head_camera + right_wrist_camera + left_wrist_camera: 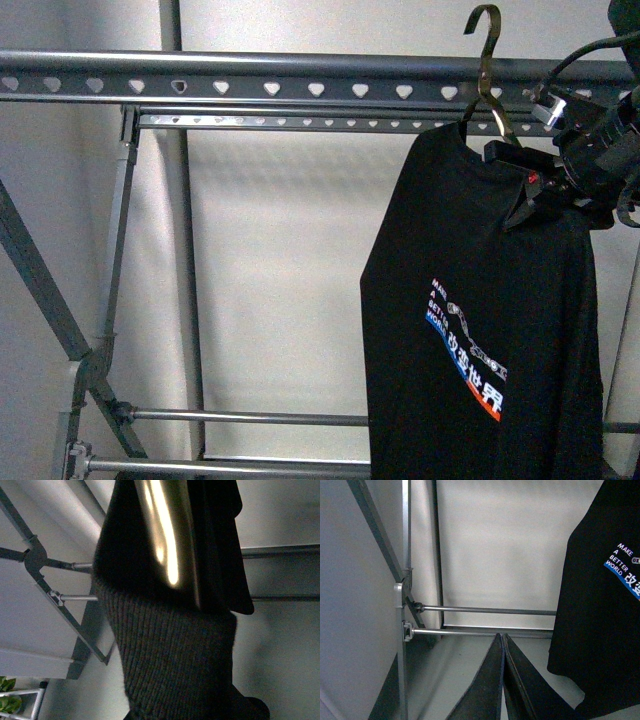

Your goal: Hang clothes on hanger

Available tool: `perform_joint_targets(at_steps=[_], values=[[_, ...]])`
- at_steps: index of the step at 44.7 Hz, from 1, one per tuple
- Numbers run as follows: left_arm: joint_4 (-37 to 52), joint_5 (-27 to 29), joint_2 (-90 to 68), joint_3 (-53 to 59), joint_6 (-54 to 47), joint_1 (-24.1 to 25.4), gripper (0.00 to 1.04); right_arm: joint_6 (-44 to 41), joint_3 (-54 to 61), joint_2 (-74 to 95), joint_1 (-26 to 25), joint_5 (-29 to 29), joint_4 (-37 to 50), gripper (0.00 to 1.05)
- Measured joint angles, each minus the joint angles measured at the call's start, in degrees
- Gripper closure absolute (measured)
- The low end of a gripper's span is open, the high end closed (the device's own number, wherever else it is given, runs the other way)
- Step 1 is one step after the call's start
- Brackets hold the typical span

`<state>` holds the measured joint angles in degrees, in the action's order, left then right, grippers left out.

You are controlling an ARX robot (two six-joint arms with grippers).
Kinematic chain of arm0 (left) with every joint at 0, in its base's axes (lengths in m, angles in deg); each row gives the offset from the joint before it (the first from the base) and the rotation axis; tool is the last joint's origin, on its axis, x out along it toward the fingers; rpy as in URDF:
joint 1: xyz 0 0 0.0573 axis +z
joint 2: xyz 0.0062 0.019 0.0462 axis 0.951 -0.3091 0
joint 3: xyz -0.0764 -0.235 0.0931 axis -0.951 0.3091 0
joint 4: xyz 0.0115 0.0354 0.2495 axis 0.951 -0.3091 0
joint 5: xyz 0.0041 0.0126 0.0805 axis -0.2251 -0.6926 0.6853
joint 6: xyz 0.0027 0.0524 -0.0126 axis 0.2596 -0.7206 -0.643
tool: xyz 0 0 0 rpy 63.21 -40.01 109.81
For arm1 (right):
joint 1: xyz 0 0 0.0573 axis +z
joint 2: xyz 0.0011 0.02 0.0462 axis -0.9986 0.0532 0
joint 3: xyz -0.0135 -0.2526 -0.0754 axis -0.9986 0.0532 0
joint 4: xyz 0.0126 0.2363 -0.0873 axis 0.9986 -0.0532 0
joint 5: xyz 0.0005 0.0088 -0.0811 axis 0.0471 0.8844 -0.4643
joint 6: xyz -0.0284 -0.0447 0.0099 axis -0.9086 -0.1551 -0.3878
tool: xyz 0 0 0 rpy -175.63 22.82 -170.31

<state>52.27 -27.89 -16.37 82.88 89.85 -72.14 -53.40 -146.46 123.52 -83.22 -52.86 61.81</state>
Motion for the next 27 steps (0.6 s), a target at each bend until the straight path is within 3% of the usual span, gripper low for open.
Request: perform_joint_targets(at_steps=[27], values=[[-9.3,0.0,15.2,4.5,0.0,0.0,1.01,1.9,-0.6,6.4,-0.2,-1.9,3.0,0.97]])
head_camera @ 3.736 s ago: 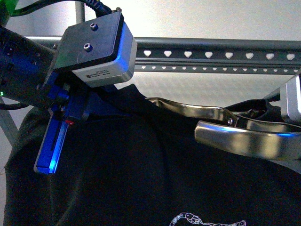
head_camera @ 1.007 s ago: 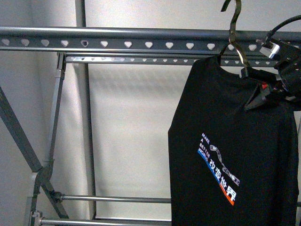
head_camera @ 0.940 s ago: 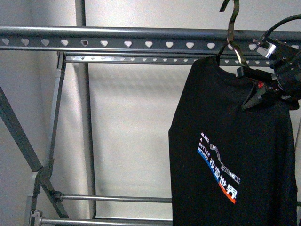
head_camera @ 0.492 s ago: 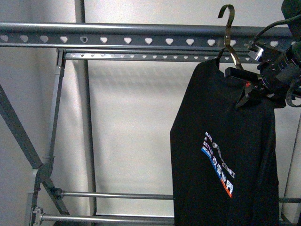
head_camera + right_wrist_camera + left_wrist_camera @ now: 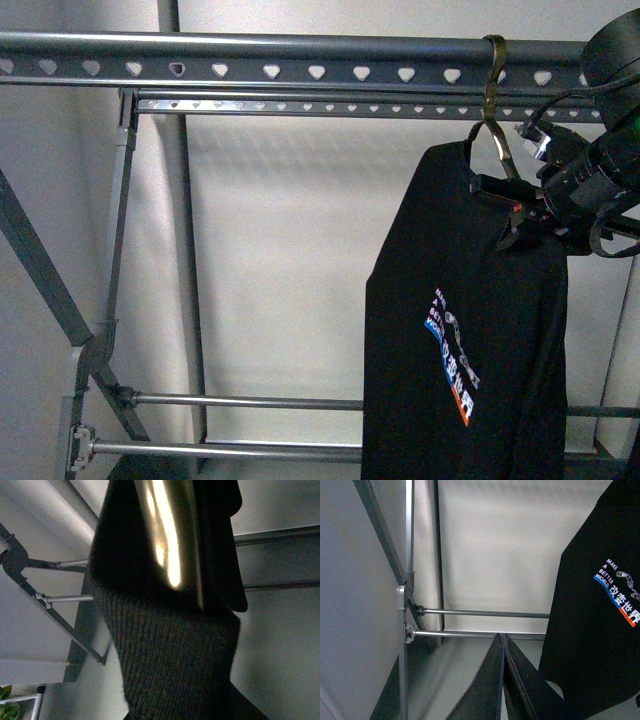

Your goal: Hang clothes on hanger

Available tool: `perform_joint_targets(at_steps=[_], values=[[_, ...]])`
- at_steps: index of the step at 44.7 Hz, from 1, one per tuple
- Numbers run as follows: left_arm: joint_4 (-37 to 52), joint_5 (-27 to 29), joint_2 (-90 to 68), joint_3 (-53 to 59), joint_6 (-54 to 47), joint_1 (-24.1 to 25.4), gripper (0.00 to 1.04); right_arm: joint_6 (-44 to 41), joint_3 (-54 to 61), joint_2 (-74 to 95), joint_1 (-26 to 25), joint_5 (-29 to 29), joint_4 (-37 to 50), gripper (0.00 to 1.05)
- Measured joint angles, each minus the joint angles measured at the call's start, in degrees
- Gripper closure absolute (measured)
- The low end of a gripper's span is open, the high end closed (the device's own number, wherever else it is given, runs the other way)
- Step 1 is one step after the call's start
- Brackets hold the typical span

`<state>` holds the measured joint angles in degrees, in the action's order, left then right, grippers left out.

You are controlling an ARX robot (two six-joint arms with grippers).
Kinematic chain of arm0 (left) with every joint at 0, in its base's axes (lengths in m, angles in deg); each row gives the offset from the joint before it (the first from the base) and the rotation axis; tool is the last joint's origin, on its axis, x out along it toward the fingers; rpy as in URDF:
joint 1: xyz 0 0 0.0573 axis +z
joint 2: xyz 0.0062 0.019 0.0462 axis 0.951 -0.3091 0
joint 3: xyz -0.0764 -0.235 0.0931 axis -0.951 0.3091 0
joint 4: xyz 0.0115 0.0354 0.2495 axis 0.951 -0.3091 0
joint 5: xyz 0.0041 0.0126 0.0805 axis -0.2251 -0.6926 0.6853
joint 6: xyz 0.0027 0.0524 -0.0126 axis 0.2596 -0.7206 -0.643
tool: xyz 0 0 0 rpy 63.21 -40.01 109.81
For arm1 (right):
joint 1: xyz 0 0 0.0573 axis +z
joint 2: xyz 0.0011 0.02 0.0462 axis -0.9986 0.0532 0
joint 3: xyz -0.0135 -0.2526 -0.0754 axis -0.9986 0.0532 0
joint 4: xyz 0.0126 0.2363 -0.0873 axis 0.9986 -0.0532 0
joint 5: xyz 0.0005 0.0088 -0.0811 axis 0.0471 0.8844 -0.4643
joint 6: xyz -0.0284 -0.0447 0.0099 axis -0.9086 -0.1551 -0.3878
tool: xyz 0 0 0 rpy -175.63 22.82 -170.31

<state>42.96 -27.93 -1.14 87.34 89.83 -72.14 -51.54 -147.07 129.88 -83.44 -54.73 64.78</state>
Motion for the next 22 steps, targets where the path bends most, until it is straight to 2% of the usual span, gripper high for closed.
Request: perform_joint_targets(at_steps=[5,9,12,15,19,22], values=[[-2.9,0.0,2.9,0.0,0.0,0.0,1.01,0.1,2.4,-0.1,0.2,0.8,4.0,0.97],[-5.4,0.0,5.5,0.0,0.0,0.0,1.01,-2.6,8.1,-1.7,1.2,-3.4,12.7,0.76],[-6.8,0.0,6.9,0.0,0.0,0.0,1.01,-2.9,13.1,-4.6,1.8,-5.1,20.2,0.63],[-8.2,0.0,8.3,0.0,0.0,0.0,1.01,-4.2,21.4,-11.6,2.5,-8.3,31.3,0.48],[-10.0,0.0,10.1,0.0,0.0,0.0,1.01,-5.1,35.8,-26.4,3.3,-8.3,45.8,0.26],[-10.9,0.0,11.0,0.0,0.0,0.0,1.01,-6.0,44.1,-35.2,4.0,-8.3,51.4,0.16]])
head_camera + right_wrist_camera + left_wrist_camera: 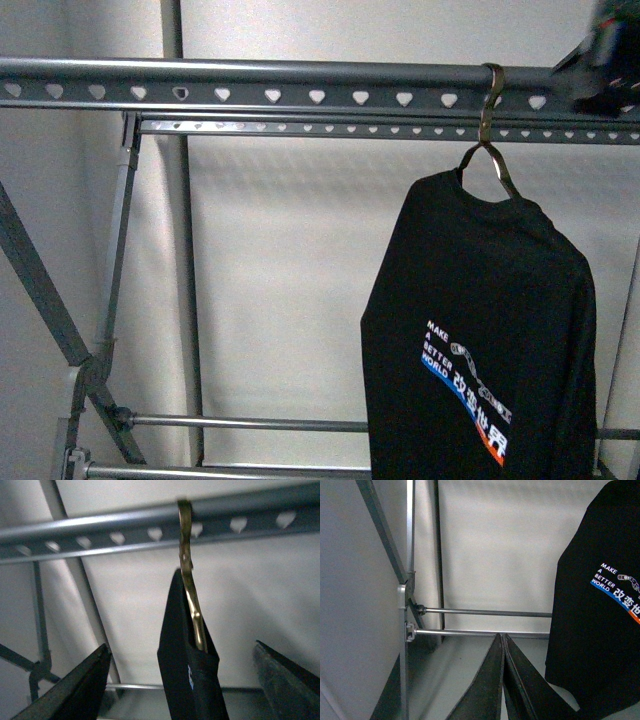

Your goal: Hang clothes on hanger

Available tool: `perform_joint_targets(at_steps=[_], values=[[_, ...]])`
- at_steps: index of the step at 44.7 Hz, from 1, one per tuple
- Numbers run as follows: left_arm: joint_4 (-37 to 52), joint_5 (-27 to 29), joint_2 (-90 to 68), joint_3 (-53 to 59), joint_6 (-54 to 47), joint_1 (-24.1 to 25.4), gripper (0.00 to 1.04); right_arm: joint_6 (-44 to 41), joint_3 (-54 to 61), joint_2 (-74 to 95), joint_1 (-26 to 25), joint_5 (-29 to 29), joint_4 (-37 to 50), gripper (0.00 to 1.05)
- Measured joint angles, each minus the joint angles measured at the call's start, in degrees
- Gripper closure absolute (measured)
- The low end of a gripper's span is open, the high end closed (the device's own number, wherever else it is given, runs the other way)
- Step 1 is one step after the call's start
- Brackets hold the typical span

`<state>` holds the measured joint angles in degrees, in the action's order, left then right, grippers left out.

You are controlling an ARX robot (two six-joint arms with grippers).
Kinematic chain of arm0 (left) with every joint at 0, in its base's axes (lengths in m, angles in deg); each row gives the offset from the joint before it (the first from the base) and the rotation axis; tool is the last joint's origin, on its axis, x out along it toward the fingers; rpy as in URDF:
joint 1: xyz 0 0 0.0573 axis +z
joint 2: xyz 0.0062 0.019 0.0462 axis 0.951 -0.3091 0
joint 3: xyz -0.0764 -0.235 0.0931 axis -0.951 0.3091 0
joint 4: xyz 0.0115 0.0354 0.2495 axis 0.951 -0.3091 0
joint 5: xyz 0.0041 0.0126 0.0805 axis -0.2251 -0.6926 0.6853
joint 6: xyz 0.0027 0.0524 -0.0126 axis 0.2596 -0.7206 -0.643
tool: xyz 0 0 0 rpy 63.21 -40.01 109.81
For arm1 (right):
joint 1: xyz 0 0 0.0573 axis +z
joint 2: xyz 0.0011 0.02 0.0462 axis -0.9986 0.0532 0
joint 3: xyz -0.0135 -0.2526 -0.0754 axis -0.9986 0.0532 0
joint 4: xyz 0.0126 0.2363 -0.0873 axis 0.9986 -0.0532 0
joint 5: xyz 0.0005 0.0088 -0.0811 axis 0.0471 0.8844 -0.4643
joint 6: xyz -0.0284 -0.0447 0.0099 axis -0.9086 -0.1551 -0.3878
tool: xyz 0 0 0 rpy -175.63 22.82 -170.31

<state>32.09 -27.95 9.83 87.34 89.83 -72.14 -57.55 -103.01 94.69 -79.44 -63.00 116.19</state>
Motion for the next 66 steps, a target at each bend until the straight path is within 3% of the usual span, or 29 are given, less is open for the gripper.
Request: perform_joint_targets(at_steps=[3,8,11,13,15,18,20,29,32,36,60,62,66], values=[[-0.8,0.0,0.8,0.0,0.0,0.0,1.01,-1.5,8.8,-9.4,0.9,-0.8,3.7,0.06],[-10.5,0.0,9.4,0.0,0.0,0.0,1.01,-7.6,28.1,-31.0,5.6,-6.5,5.2,0.08],[-10.9,0.0,10.4,0.0,0.0,0.0,1.01,-12.5,37.9,-46.5,11.5,-15.3,-2.0,0.1],[-10.9,0.0,10.5,0.0,0.0,0.0,1.01,-10.9,39.4,-56.6,15.0,-21.6,-15.5,0.2],[-10.9,0.0,10.5,0.0,0.0,0.0,1.01,-9.1,42.6,-65.1,13.8,-20.9,-25.7,0.3],[-10.9,0.0,10.5,0.0,0.0,0.0,1.01,-8.2,45.5,-69.3,11.2,-18.9,-30.8,0.41],[-10.9,0.0,10.6,0.0,0.0,0.0,1.01,-8.0,46.4,-70.1,10.0,-17.8,-31.5,0.46],[-11.0,0.0,10.6,0.0,0.0,0.0,1.01,-7.3,48.0,-73.9,2.0,-9.6,-32.2,0.92],[-11.0,0.0,10.6,0.0,0.0,0.0,1.01,-7.3,48.6,-74.7,-3.2,-2.9,-32.8,1.04],[-11.0,0.0,10.6,0.0,0.0,0.0,1.01,-7.1,49.2,-75.3,-7.1,-1.7,-32.9,1.02],[-11.0,0.0,10.6,0.0,0.0,0.0,1.01,-7.1,52.0,-77.8,-7.4,-1.1,-32.7,1.02],[-11.0,0.0,10.6,0.0,0.0,0.0,1.01,-7.1,52.0,-77.8,-7.4,-1.1,-32.7,0.99],[-11.0,0.0,10.6,0.0,0.0,0.0,0.87,-7.2,52.0,-77.8,-7.4,-1.1,-32.7,0.85]])
